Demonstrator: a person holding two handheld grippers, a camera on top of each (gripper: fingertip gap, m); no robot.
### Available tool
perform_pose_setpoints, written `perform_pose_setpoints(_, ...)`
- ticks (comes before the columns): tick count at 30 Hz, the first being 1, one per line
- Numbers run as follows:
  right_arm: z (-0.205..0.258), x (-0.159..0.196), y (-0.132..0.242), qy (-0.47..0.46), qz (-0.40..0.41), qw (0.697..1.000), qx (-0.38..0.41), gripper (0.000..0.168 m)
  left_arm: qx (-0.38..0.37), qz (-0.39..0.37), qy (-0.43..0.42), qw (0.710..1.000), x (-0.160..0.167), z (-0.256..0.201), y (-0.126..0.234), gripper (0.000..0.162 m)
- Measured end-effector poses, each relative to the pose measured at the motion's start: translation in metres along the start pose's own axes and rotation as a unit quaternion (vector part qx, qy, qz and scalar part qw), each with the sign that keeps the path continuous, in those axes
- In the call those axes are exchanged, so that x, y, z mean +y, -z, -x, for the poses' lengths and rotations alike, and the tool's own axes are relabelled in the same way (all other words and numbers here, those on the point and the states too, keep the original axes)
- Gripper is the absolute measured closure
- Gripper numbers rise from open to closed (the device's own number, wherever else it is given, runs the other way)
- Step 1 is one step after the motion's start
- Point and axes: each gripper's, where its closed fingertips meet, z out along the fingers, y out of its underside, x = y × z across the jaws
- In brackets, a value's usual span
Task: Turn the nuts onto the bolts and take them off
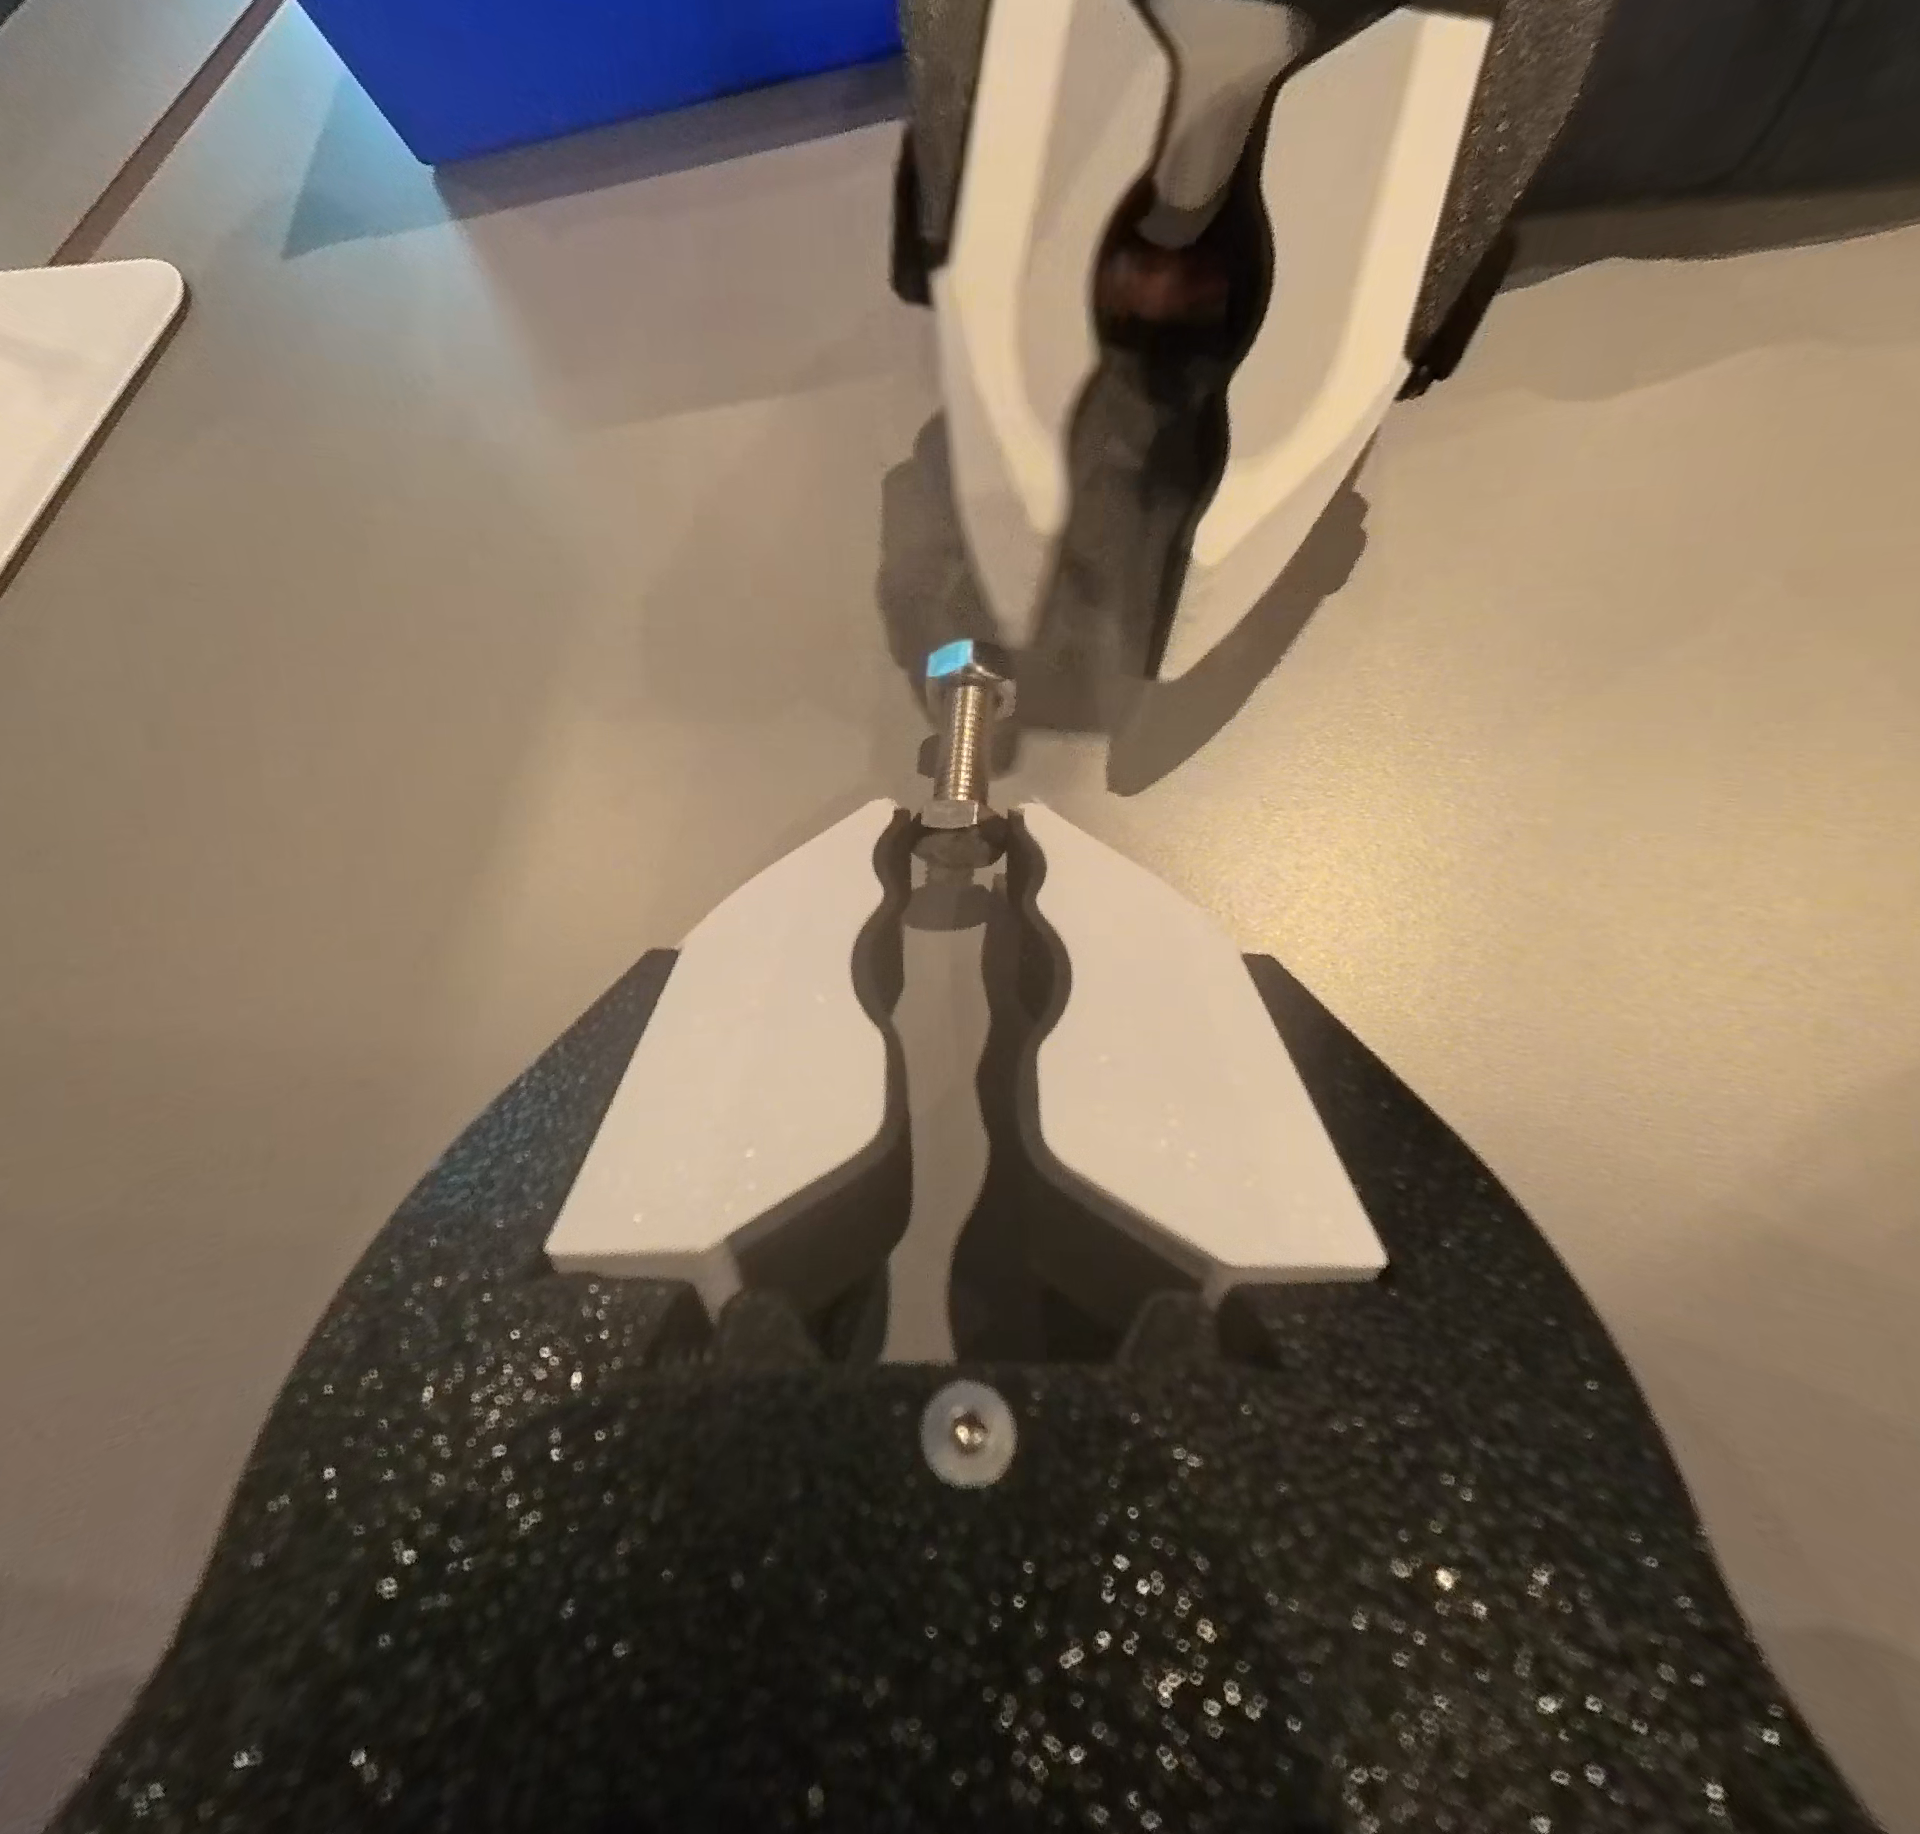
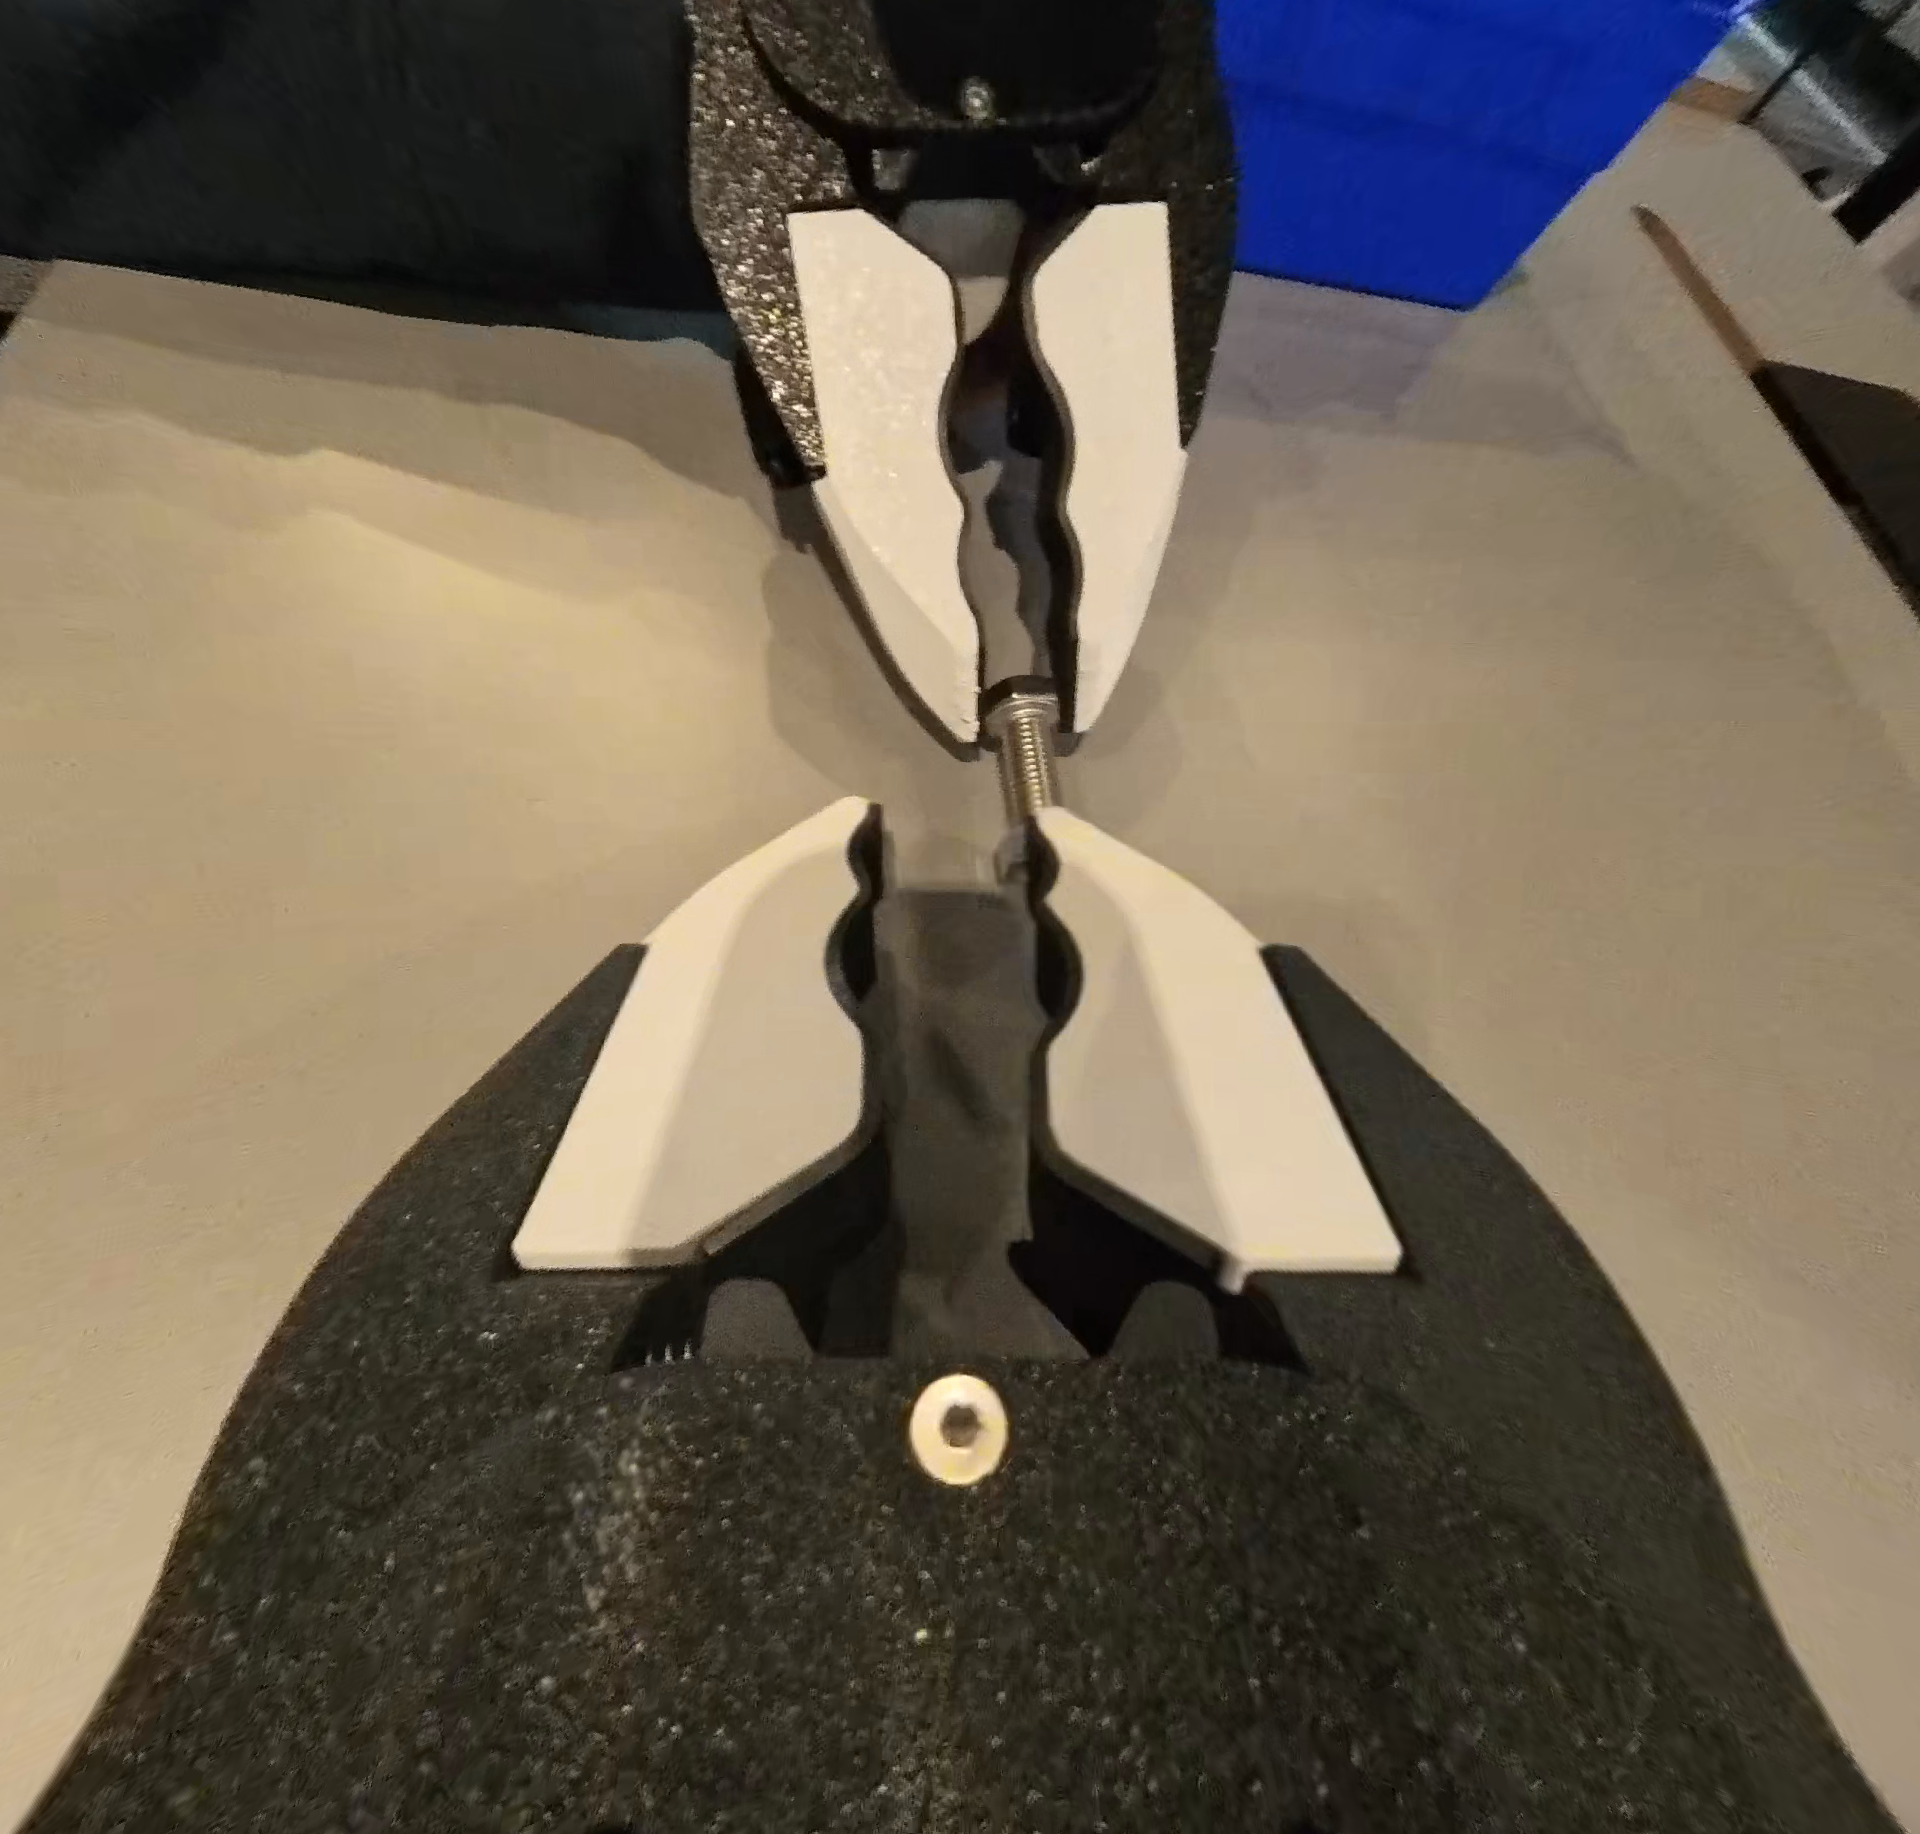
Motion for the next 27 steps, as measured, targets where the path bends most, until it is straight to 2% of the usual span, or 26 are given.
perform_pose_setpoints(2,-0.004,0.0,-0.001,0.004,0.003,1.0,0.014,0.129,0.0,0.0,0.001,1.0,0.0,0.0,0.0,0.145)
perform_pose_setpoints(5,-0.005,0.002,-0.004,0.012,0.012,1.0,0.021,0.12,0.001,0.001,0.003,1.0,0.0,0.0,0.0,0.145)
perform_pose_setpoints(8,0.011,0.002,-0.002,0.0,0.013,0.999,-0.039,0.146,0.0,0.001,0.003,1.0,0.0,0.0,0.0,0.145)
perform_pose_setpoints(10,0.011,0.0,0.0,-0.007,0.006,0.999,-0.04,0.163,-0.001,0.001,0.003,1.0,0.0,0.0,0.0,0.145)
perform_pose_setpoints(12,0.007,-0.001,0.0,-0.011,0.001,1.0,-0.03,0.155,-0.001,0.001,0.003,1.0,0.0,0.0,0.0,0.145)
perform_pose_setpoints(15,-0.001,-0.003,-0.001,-0.004,-0.005,1.0,0.003,0.134,0.0,0.002,0.004,1.0,0.0,0.0,0.0,0.145)
perform_pose_setpoints(18,-0.003,0.0,-0.003,-0.002,0.007,1.0,0.011,0.144,0.0,0.002,0.005,1.0,0.0,0.001,0.0,0.145)
perform_pose_setpoints(21,0.012,0.002,-0.002,-0.004,0.016,0.999,-0.044,0.154,-0.001,0.002,0.005,1.0,0.0,0.001,0.0,0.145)
perform_pose_setpoints(23,0.012,-0.001,0.0,-0.005,0.003,0.999,-0.042,0.16,-0.001,0.002,0.004,1.0,0.0,0.001,0.0,0.145)
perform_pose_setpoints(24,0.01,-0.003,0.001,-0.004,-0.007,0.999,-0.033,0.157,0.0,0.002,0.005,1.0,0.0,0.001,0.0,0.145)
perform_pose_setpoints(27,-0.002,-0.004,0.002,-0.011,-0.014,1.0,0.002,0.13,0.001,0.002,0.006,1.0,0.001,0.001,-0.001,0.145)
